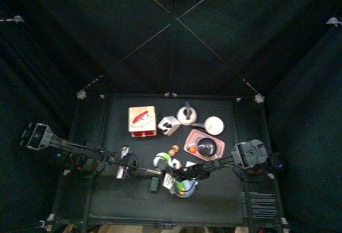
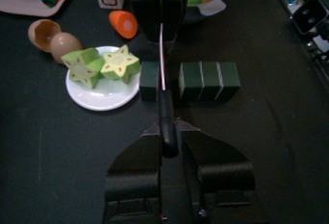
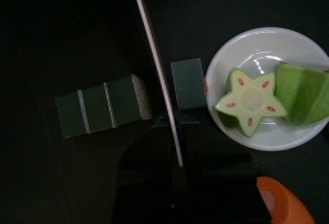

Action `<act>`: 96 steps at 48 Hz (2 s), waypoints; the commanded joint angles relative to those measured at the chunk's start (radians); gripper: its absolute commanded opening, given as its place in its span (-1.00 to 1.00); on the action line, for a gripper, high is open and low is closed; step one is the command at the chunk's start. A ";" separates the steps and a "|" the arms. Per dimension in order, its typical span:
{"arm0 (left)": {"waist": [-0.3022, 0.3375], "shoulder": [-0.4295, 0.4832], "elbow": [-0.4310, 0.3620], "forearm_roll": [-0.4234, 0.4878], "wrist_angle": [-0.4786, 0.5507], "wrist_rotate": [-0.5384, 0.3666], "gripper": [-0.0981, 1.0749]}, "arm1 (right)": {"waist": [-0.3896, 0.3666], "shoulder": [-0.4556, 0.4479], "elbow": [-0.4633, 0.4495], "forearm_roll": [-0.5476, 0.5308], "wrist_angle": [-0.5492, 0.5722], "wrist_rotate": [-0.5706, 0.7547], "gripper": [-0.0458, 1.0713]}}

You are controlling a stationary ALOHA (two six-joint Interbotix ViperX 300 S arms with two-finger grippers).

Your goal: Cut sushi roll

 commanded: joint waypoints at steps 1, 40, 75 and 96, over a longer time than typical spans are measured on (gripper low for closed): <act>-0.028 -0.003 -0.017 0.003 -0.006 -0.002 -0.13 | -0.005 -0.063 -0.015 -0.003 -0.003 0.002 -0.85; -0.143 0.006 -0.006 -0.141 0.031 -0.006 -0.13 | 0.074 -0.049 -0.041 0.026 -0.005 0.003 -0.85; -0.150 0.008 0.006 -0.172 0.031 -0.009 -0.13 | 0.078 -0.025 -0.048 0.028 -0.011 0.003 -0.85; -0.150 0.006 0.017 -0.190 0.031 -0.009 -0.13 | 0.078 -0.015 -0.048 0.028 -0.011 0.003 -0.85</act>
